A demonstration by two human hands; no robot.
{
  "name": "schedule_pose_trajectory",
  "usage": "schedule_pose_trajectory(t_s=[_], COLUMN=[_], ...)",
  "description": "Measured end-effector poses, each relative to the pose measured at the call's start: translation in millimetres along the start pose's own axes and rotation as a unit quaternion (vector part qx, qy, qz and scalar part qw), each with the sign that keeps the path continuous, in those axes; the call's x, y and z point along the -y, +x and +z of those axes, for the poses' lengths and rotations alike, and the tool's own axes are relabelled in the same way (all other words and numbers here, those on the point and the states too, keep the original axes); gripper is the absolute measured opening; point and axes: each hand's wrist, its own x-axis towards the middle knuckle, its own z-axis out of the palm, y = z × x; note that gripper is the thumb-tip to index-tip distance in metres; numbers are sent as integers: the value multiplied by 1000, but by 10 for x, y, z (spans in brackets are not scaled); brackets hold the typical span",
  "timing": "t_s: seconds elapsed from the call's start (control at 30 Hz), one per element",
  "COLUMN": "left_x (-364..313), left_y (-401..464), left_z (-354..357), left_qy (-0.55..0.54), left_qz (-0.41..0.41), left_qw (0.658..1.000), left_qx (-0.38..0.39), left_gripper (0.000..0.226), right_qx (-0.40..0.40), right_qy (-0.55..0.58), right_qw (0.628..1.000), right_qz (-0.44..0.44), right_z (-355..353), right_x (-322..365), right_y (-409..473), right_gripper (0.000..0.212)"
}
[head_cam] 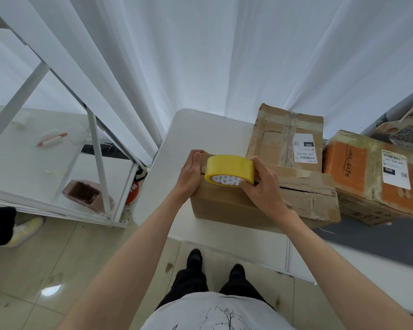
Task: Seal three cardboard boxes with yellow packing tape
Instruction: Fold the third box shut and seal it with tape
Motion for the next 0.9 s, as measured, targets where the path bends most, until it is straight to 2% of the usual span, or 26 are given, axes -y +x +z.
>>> schedule_pose_trajectory(t_s=[0.1,0.23,0.37,0.43,0.53,0.63,0.77,0.9], left_x=[-5,-28,-28,-41,-84,-93,-45,-128], left_y=[-4,-17,-49,-63,-64,-58,-78,-82], left_z=[-7,7,-12,-22,-11,-7,16,95], left_qy=[3,5,12,25,57,125,300,480], left_qz=[-6,-8,0,-1,-3,8,41,148], left_qw=[1000,1000,1000,999,998,992,952,863], left_qx=[-2,1,10,21,18,-4,-40,-65], left_gripper=[35,34,35,33,34,48,72,72], right_qx=[-49,-103,-109,-105,-103,-98,-93,-95], right_qy=[-15,-50,-16,5,17,20,11,14], right_qw=[999,993,994,993,994,995,995,995], right_qz=[-2,-36,24,47,41,31,14,8], right_z=[-248,-461,-375,-380,-395,-368,-349,-351], right_x=[-25,-88,-176,-212,-209,-208,-207,-203], right_y=[-54,-144,-189,-198,-220,-235,-235,-257], right_gripper=[19,29,32,26,22,20,22,19])
